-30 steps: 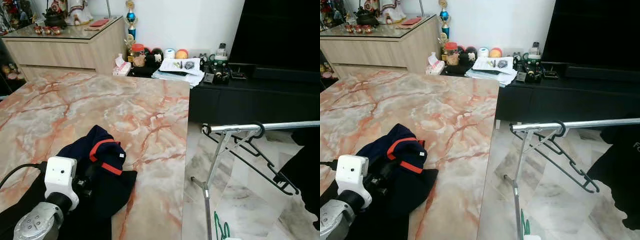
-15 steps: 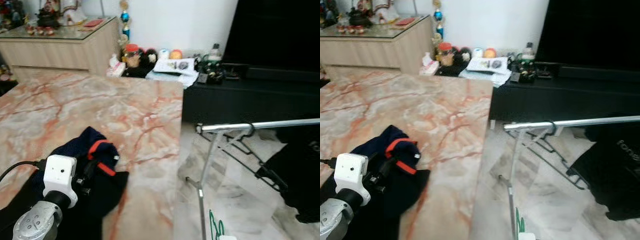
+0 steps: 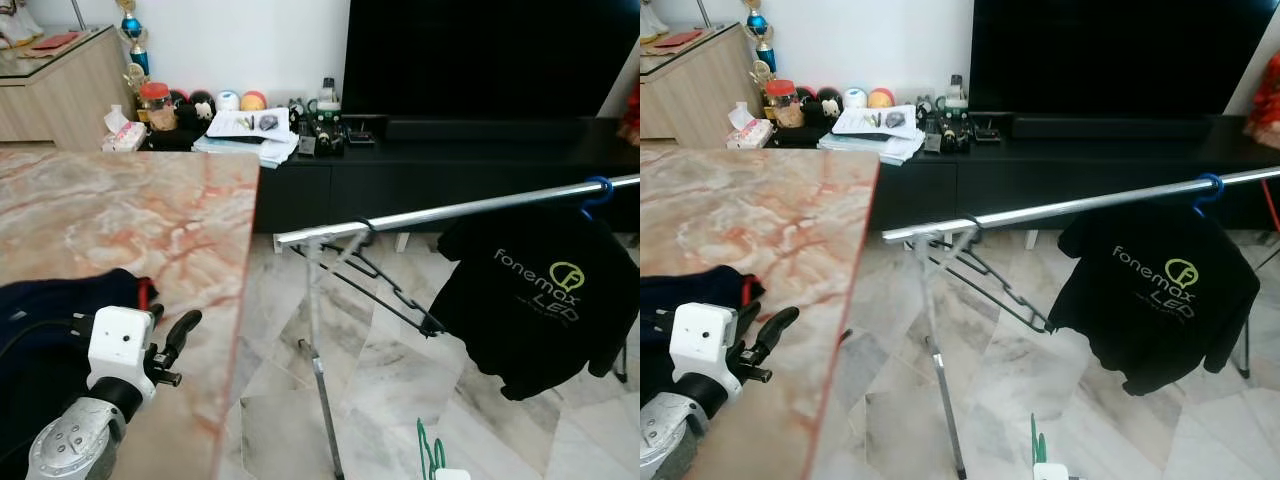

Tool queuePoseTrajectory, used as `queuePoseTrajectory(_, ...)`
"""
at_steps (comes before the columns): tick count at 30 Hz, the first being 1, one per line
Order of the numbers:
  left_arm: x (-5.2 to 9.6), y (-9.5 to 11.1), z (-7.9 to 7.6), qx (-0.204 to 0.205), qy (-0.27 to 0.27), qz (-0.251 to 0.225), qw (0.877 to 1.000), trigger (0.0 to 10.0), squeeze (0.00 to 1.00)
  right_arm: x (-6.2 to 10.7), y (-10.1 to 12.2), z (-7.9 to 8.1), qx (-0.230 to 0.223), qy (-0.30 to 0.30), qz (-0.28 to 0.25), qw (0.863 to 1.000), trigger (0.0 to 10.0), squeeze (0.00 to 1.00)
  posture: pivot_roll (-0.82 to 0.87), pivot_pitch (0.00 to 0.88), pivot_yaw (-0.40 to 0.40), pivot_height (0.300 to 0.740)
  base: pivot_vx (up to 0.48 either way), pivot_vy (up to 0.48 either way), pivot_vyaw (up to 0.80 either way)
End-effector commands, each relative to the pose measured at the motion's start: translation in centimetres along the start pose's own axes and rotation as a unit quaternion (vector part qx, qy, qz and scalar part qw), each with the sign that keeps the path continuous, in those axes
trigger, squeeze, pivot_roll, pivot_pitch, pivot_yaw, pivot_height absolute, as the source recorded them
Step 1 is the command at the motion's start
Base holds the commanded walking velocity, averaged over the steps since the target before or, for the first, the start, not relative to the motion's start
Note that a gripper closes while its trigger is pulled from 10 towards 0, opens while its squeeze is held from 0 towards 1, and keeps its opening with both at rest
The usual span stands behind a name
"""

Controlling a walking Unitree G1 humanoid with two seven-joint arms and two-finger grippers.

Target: Hang hanger

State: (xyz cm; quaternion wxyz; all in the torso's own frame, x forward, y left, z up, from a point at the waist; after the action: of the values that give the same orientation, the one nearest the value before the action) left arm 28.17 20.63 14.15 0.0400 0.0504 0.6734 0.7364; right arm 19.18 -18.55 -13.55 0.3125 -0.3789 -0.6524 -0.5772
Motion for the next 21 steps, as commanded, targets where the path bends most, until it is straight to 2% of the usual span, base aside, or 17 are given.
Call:
queuePoseTrajectory(1,0.0,0.4,0.3,-0.012,0.004,-0.006,1.000,10.0,0.00,0.0,0.3,0.4,0.000,0.001,-0.005,1.000,10.0,0.00,0.12,0.050,0.027,0.740,0.000,-0.480,0.00)
queuePoseTrajectory(9,-0.4,0.3,0.1,-0.010,0.002,-0.004,1.000,10.0,0.00,0.0,0.7,0.7,0.000,0.002,-0.011,1.000,10.0,0.00,0.12,0.051,0.028,0.740,0.000,-0.480,0.00)
queuePoseTrajectory(17,-0.9,-0.9,-0.5,-0.008,-0.003,0.010,1.000,10.0,0.00,-0.1,0.3,-0.9,0.000,-0.005,-0.006,1.000,10.0,0.00,0.11,0.054,0.025,0.740,0.000,-0.480,0.00)
queuePoseTrajectory(21,-1.0,-1.9,-0.6,-0.013,-0.003,0.026,1.000,10.0,0.00,-0.1,0.3,-1.1,0.001,-0.006,-0.006,1.000,10.0,0.00,0.11,0.056,0.025,0.740,0.000,-0.429,0.00)
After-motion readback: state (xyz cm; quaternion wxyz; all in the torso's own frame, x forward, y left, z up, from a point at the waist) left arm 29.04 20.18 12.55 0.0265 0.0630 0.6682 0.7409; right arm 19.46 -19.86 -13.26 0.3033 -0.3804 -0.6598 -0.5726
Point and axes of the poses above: a point about 5 cm out from each wrist's last joint towards the gripper, its own x axis pointing back from the gripper into the wrist, its own y axis along the axis of the wrist's last joint, z = x × y, the point moved 5 cm from there along -x, pointing out of the wrist towards the gripper, and after that the axes turned 2 degrees about x, right-handed, at the moved point
